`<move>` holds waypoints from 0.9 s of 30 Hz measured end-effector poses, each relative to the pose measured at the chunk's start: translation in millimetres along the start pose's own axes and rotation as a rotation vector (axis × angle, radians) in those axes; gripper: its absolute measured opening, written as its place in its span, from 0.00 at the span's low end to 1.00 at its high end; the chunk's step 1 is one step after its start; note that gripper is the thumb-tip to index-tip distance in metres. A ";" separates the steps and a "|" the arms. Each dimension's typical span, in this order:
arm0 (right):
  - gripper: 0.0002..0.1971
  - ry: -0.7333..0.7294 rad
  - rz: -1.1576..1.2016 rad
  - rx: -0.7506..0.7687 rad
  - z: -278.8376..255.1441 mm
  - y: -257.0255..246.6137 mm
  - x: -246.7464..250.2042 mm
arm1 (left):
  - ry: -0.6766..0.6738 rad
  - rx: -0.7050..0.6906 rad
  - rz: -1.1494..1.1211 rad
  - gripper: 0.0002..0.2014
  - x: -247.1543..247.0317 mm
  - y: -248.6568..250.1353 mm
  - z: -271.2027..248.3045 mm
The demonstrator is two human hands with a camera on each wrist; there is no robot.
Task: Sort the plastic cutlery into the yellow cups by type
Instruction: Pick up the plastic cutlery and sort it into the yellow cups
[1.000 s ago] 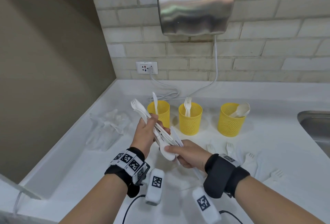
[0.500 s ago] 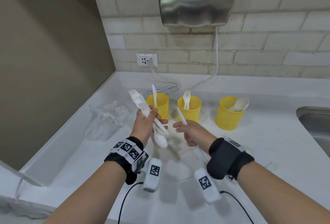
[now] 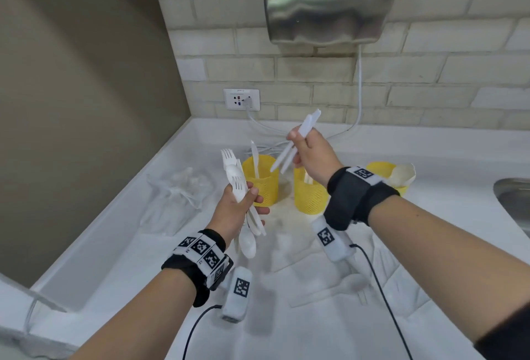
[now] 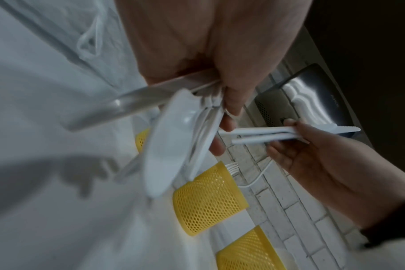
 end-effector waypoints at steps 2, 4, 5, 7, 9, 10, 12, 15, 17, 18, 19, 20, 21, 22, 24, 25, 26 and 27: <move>0.10 0.045 0.036 0.015 9.1 1.6 -12.8 | -0.015 0.003 0.016 0.10 0.2 -2.7 3.1; 0.11 0.041 0.035 0.021 13.5 5.4 -28.6 | -0.024 0.011 0.044 0.12 1.5 -7.1 5.2; 0.11 0.016 0.007 0.016 13.8 9.0 -38.4 | -0.026 0.016 0.056 0.12 2.4 -9.4 5.7; 0.12 -0.057 -0.118 0.007 12.9 19.8 -58.2 | -0.029 0.016 0.073 0.12 4.4 -12.5 6.1; 0.15 -0.125 -0.228 -0.020 11.0 31.2 -73.1 | -0.032 0.008 0.090 0.11 6.7 -14.7 6.8; 0.15 -0.148 -0.256 -0.038 9.7 36.0 -78.1 | -0.034 0.005 0.097 0.10 8.0 -15.7 7.2; 0.14 -0.167 -0.299 -0.051 8.5 42.7 -84.5 | -0.032 -0.005 0.115 0.07 10.9 -17.5 8.6; 0.18 -0.140 -0.265 -0.067 7.2 45.4 -83.9 | -0.010 -0.012 0.147 0.05 15.8 -20.0 11.6; 0.21 -0.080 -0.231 -0.042 5.0 38.3 -75.1 | -0.008 0.000 0.134 0.05 16.8 -20.9 12.3; 0.21 -0.036 -0.223 -0.019 3.0 32.4 -68.0 | -0.012 0.006 0.127 0.06 16.9 -21.4 12.5; 0.20 0.014 -0.209 0.006 0.3 26.2 -60.1 | -0.016 0.010 0.124 0.08 16.5 -21.6 12.5; 0.18 0.059 -0.187 0.025 -4.4 19.5 -52.4 | -0.017 0.011 0.122 0.09 16.2 -21.4 12.1; 0.14 0.085 -0.155 0.024 -9.9 15.2 -47.0 | -0.015 0.011 0.118 0.10 15.8 -21.2 11.5; 0.11 0.075 -0.113 -0.004 -16.4 13.2 -44.3 | -0.011 0.014 0.110 0.11 15.1 -21.0 10.6; 0.13 -0.079 -0.038 -0.126 -35.8 17.5 -52.4 | -0.006 0.016 0.108 0.11 12.3 -20.8 7.9; 0.16 -0.185 -0.037 -0.177 -48.3 20.6 -60.3 | -0.004 0.010 0.121 0.11 10.1 -20.6 6.4; 0.16 -0.266 -0.055 -0.188 -59.2 22.2 -66.7 | -0.005 0.003 0.142 0.11 7.6 -20.7 4.7; 0.13 -0.301 -0.074 -0.165 -66.1 22.8 -70.2 | -0.012 -0.004 0.161 0.11 4.3 -20.2 2.6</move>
Point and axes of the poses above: each hand's wrist, its own z-axis towards the middle knuckle, its own x-axis out of the back of the hand, y = z × x, the point moved 9 cm from there along z, towards the middle knuckle, and after that the axes turned 12 degrees about y, right-handed, at the moved point
